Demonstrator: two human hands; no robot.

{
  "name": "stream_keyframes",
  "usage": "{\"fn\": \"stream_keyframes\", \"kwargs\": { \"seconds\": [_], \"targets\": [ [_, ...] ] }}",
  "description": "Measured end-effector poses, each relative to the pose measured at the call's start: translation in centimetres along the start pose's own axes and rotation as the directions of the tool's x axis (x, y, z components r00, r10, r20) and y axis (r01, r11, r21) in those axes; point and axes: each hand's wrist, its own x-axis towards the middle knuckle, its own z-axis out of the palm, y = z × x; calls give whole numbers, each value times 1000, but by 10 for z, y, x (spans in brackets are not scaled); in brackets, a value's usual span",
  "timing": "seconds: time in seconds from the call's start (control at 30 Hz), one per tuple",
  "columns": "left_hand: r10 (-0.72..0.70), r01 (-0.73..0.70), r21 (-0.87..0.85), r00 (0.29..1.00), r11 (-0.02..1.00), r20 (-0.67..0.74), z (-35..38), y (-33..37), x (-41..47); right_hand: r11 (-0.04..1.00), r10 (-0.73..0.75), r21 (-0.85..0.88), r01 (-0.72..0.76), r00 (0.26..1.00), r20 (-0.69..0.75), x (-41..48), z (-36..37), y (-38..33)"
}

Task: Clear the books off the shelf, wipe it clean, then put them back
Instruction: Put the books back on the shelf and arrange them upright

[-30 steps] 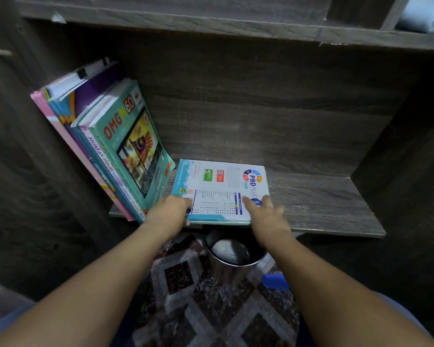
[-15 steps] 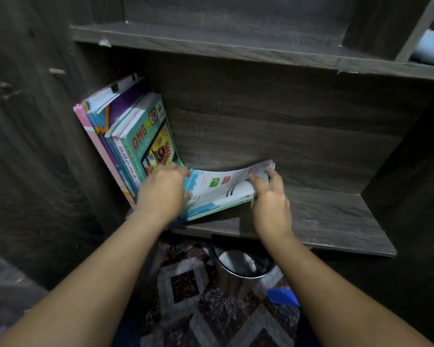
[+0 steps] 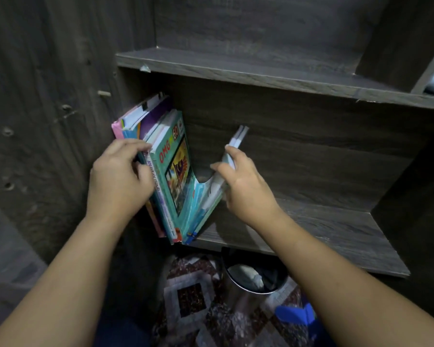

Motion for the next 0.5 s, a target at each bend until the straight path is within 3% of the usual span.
{"fn": "stream_keyframes", "kwargs": {
  "seconds": [0.17,0.3,0.37,0.5],
  "targets": [
    [11,-13,-45,999,999,-41,-1,-2,-1,974,-66,221,55,997,42,19,0,-27],
    [-92,85,-71,991,994,-93,-3,0,-2,844,-11,536,5,1000,8,26,13,-50],
    [-101,98,-56,993,994,-55,-1,-2,-4,820,27,571,-44,999,38,24,27,-53],
    [-127,128,-76,992,989,15,-1,-6,-5,810,113,533,-244,957,266,21,51,-56]
  ]
}}
